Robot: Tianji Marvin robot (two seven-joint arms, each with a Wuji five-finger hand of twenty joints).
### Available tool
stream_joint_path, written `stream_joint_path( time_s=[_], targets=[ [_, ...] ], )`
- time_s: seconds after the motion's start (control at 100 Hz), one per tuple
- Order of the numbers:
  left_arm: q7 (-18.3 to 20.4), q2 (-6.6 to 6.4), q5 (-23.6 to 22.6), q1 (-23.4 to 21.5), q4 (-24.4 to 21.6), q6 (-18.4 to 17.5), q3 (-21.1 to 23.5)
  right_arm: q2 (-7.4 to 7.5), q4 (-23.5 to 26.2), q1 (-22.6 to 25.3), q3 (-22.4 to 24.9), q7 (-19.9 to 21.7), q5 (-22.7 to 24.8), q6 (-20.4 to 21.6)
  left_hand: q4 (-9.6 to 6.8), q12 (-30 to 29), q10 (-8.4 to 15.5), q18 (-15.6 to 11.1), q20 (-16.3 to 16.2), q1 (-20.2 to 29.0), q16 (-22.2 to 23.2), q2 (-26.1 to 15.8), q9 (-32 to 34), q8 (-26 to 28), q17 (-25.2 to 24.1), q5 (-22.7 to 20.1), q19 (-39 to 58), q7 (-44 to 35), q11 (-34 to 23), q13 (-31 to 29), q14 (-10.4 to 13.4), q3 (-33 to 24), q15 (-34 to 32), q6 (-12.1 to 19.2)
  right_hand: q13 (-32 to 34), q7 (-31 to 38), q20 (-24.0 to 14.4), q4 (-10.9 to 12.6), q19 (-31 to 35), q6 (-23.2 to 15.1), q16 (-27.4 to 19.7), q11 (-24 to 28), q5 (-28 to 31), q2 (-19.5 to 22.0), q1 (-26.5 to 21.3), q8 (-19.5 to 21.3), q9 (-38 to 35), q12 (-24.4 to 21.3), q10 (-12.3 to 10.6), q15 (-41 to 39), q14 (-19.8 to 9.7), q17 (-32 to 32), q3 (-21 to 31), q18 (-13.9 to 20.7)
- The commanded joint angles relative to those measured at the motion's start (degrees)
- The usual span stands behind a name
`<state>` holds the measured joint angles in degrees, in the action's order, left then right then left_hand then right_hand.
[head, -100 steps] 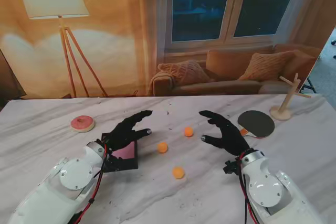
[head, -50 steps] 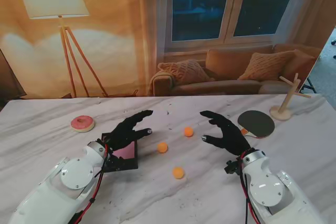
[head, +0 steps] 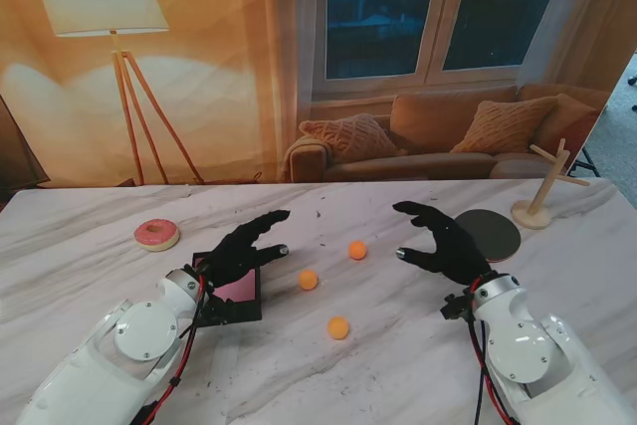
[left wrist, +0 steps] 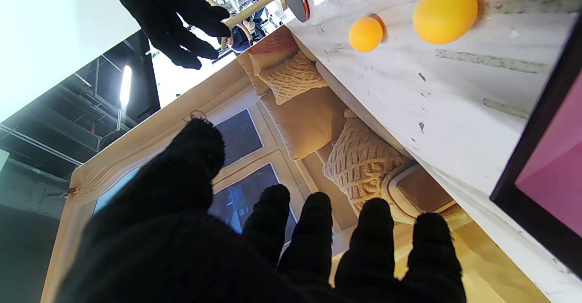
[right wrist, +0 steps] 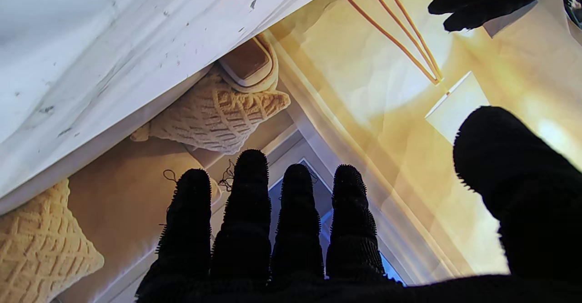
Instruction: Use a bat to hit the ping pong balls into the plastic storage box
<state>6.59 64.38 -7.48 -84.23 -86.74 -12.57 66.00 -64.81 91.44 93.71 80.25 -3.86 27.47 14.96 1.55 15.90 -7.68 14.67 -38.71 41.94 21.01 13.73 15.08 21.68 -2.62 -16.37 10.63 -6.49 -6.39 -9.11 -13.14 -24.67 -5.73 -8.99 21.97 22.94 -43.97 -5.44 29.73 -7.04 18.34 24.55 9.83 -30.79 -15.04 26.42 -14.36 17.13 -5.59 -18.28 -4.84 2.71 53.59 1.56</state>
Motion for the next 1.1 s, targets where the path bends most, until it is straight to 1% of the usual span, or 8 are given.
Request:
stream_joint_path(
  time_s=[0.0,0.3,0.53,0.58,0.66,0.8,1.03,1.09],
  targets=[
    [0.7,0.22,0.2,-0.3,-0.3,0.2,-0.1,0.69,0.4,-0.8,1.0,1.1,0.2,-0.1,-0.44,1.1,0.0,-1.1,-1.3,-1.5,0.4,0.8,0.8,-0.1,0.5,0.1,0.2,0.5,-0.1,-0.6,0.5,1.5,-0.6,0.9,1.3,1.4,-1.8,-0.4,1.0,0.8,1.2,1.1,1.6,0.2,0.2,0.3,-1.5,1.7,0.5,-1.6,0.2,0.4,0.2,1.2],
    [0.8,0.23,0.4,-0.3,-0.4,0.5,0.0,1.61,-2.1,-4.3,4.5,2.9,5.4,-1.3,-0.49,1.7,-0.5,-1.0,-1.5,-1.3,0.8,0.5,1.2,-0.1,0.6,-0.1,0.4,0.4,-0.4,-0.9,0.1,2.1,-0.9,0.7,4.4,7.6,-3.1,-0.7,5.7,1.3,5.2,6.9,7.5,-1.1,0.2,1.6,-6.7,9.6,3.5,-8.0,0.9,1.7,1.9,0.0],
    [0.9,0.26,0.6,-0.2,-0.3,0.8,-0.2,2.74,-6.8,-7.9,4.5,4.6,11.8,-3.1,-0.52,2.0,-0.7,-1.0,-1.7,-1.1,1.0,0.4,1.3,-0.1,0.6,-0.4,0.4,0.4,-0.4,-0.9,0.0,2.5,-0.9,0.7,6.3,12.6,-3.0,-1.2,10.1,0.6,6.5,8.4,15.7,-3.5,-0.9,3.6,-9.4,12.0,4.7,-10.8,1.3,2.6,5.8,-0.6],
    [1.0,0.25,0.7,-0.1,-0.3,0.8,-0.2,3.06,-7.8,-8.7,4.3,5.2,13.3,-3.5,-0.53,2.0,-0.5,-1.1,-1.7,-1.1,1.1,0.3,1.3,-0.1,0.6,-0.4,0.4,0.4,-0.4,-0.9,0.0,2.5,-0.8,0.7,6.5,12.6,-4.2,-1.3,13.4,0.0,7.5,8.6,16.3,-4.1,-1.1,3.6,-9.4,12.3,5.0,-12.6,1.4,2.9,7.0,-0.8],
    [1.0,0.26,0.7,-0.1,-0.3,0.9,-0.3,3.42,-9.5,-9.9,3.4,6.0,14.8,-4.0,-0.53,2.0,-0.6,-1.1,-1.7,-1.1,1.1,0.2,1.4,-0.1,0.6,-0.4,0.4,0.4,-0.4,-0.8,0.0,2.6,-0.8,0.7,8.0,12.5,-6.1,-1.6,20.8,-1.0,11.8,10.1,16.9,-5.3,-2.4,3.4,-9.3,13.8,5.5,-19.6,1.0,3.6,9.7,-1.4],
    [1.0,0.29,0.8,-0.1,-0.3,1.1,-0.3,3.97,-12.3,-11.8,1.5,6.7,17.7,-4.6,-0.54,2.1,-0.6,-0.9,-1.8,-1.0,1.1,0.2,1.3,-0.1,0.6,-0.5,0.4,0.4,-0.3,-0.8,0.0,2.8,-0.8,0.6,12.1,12.4,-9.6,-2.0,34.1,-3.9,20.2,13.9,16.8,-7.0,-5.6,2.5,-9.2,17.1,5.7,-35.5,-2.1,6.6,14.4,-1.6],
    [1.0,0.32,0.9,0.0,-0.4,1.2,-0.3,4.85,-17.0,-14.9,-2.4,7.9,21.5,-5.5,-0.55,2.1,-0.5,-0.8,-1.9,-1.0,1.2,0.1,1.4,-0.1,0.6,-0.6,0.4,0.4,-0.3,-0.9,0.0,3.1,-0.8,0.7,17.9,14.1,-10.5,-2.4,44.8,-6.7,24.6,16.8,16.3,-9.2,-11.5,1.6,-9.3,19.1,4.4,-48.7,-6.4,11.2,20.0,-0.9],
    [1.0,0.32,1.0,0.0,-0.4,1.2,-0.3,5.06,-18.3,-15.8,-3.4,8.0,22.5,-5.5,-0.56,2.1,-0.5,-0.8,-1.9,-0.9,1.2,0.0,1.3,-0.1,0.6,-0.6,0.4,0.4,-0.3,-0.8,-0.1,3.2,-0.7,0.6,18.9,15.3,-10.7,-6.4,47.4,-7.4,23.1,18.6,16.7,-11.7,-13.8,1.3,-9.4,20.0,4.5,-52.1,-7.0,12.5,21.1,-0.7]
  ],
)
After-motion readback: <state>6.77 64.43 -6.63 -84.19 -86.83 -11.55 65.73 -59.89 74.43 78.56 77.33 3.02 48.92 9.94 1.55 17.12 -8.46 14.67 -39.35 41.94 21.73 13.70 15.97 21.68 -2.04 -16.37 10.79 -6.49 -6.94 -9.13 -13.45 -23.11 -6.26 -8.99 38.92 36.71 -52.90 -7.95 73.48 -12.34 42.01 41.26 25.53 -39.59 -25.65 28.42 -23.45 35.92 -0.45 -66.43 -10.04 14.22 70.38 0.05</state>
